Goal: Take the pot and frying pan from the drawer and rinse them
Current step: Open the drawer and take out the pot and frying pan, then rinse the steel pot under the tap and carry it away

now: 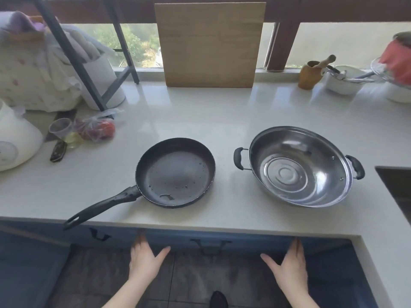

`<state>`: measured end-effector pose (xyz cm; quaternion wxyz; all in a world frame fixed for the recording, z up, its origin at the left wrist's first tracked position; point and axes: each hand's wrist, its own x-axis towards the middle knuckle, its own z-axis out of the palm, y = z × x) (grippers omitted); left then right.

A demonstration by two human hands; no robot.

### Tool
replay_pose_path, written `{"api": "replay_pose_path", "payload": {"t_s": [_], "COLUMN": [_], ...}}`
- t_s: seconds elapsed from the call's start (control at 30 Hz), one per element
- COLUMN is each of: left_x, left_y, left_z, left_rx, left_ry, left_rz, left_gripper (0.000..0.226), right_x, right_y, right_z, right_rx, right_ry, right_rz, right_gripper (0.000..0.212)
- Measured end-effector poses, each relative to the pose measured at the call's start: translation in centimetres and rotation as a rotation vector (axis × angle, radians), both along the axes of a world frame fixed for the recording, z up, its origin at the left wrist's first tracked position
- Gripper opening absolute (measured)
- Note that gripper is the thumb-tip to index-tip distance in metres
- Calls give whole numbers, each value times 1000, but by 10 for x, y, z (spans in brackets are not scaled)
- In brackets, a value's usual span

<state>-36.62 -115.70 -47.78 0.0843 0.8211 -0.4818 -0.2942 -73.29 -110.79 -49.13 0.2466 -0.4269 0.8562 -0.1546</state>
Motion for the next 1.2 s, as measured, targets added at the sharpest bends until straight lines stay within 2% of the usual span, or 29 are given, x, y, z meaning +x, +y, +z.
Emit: {"api": "replay_pose_path", "payload": {"t_s": [0.23, 0.4, 0.67, 0.9, 1.03, 1.2], "left_x": [-4, -3, -2, -37, -76, -133], "left_y": [-17, -13, 12, 31, 14, -33], "left_z": [-25, -26, 16, 83, 123, 159], "left_rx": [-123, -148, -134, -201, -275, -357], "left_ry": [107, 103, 90, 190, 236, 250], "left_rz": [126, 112, -109, -324, -480, -573], "left_gripper": [118, 121, 108, 106, 103, 103], "right_x": [19, 25, 19, 0, -27, -72], "right_y": [-11, -16, 29, 62, 52, 20], "right_z": [-23, -31, 20, 97, 131, 159], "right_rx": [-140, -215, -177, -233, -258, -293], "right_ry": [-13, -29, 13, -12, 20, 67], "right_rz": [-111, -145, -64, -89, -95, -104], "right_gripper": [125, 125, 113, 109, 108, 107]}}
